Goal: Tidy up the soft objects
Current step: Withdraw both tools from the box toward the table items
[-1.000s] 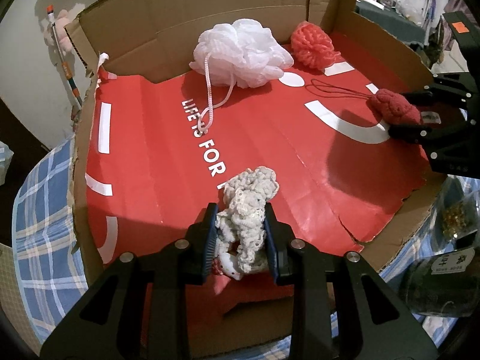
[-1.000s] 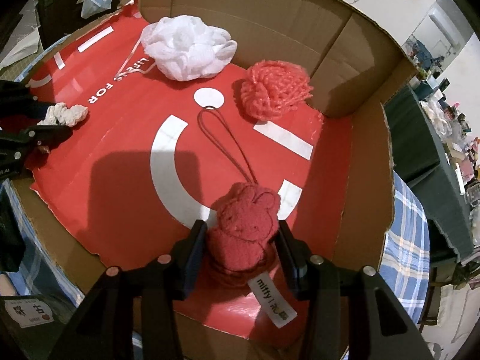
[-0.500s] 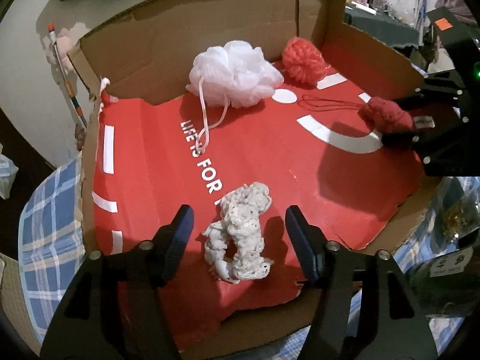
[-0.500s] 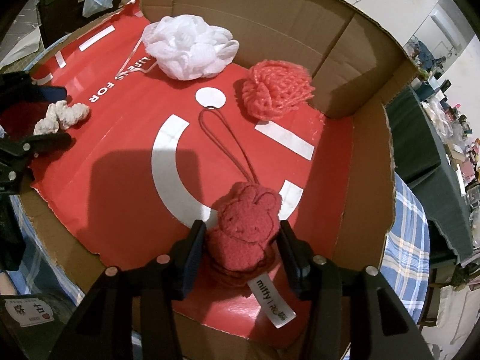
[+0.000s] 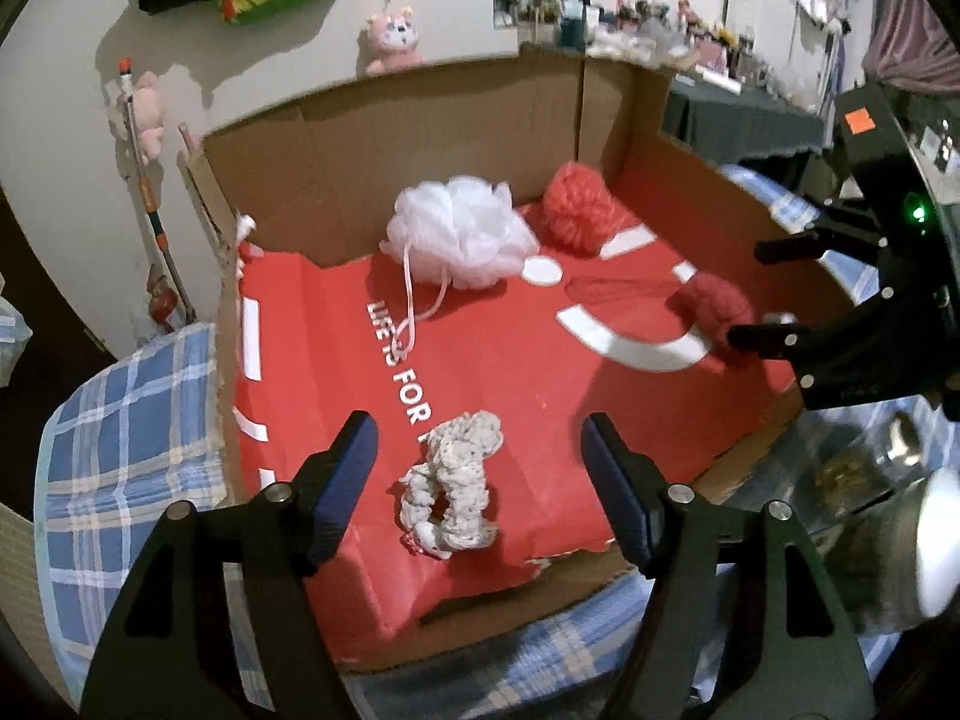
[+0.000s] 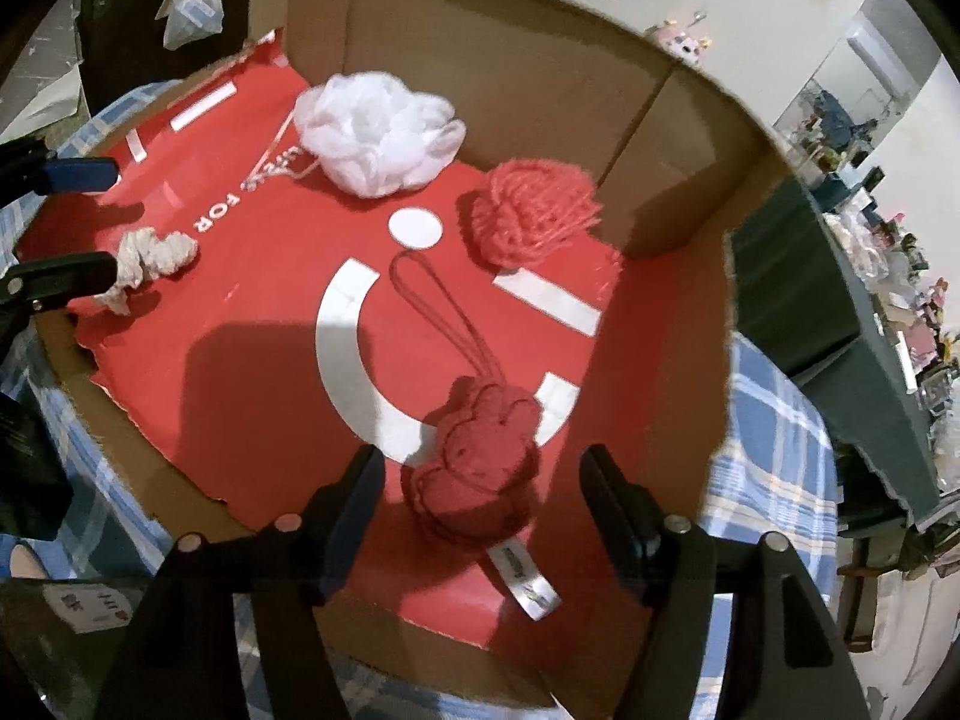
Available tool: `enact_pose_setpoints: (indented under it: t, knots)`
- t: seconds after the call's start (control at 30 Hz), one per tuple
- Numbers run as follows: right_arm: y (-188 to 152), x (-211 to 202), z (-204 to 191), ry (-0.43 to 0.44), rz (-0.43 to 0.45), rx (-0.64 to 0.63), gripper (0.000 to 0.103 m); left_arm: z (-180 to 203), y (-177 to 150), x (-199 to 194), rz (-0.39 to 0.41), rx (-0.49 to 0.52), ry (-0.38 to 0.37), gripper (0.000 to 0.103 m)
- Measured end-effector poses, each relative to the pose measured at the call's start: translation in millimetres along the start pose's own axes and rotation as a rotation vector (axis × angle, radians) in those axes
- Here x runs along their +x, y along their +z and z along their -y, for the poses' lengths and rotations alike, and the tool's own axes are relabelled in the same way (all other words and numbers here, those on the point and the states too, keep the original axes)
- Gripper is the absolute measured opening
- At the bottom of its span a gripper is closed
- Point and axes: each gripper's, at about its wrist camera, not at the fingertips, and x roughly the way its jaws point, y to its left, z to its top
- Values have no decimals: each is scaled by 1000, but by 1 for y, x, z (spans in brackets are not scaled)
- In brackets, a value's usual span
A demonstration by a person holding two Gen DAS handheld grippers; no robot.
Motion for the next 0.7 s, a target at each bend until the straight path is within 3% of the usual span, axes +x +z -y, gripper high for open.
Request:
enact_pose_setpoints:
  t: [0.23,0.37,0.47,0.63,0.7]
  knots:
    - [1,-43,12,-16,93,50,85,5,3,-50,140,-54,4,78]
    - [-2,-76,18,-19,169,88,88,9,0,-78,212,-86,8,91]
    - [-9,-103,20,-18,237,124,100,15,-5,-98,271,-103,17,92]
    - [-26,-149,18,-27,371,174,103,27,-17,-128,356,-120,29,93]
    - [-36,-165,16,-29,415,189,103,33,-22,-141,397,-123,37,98]
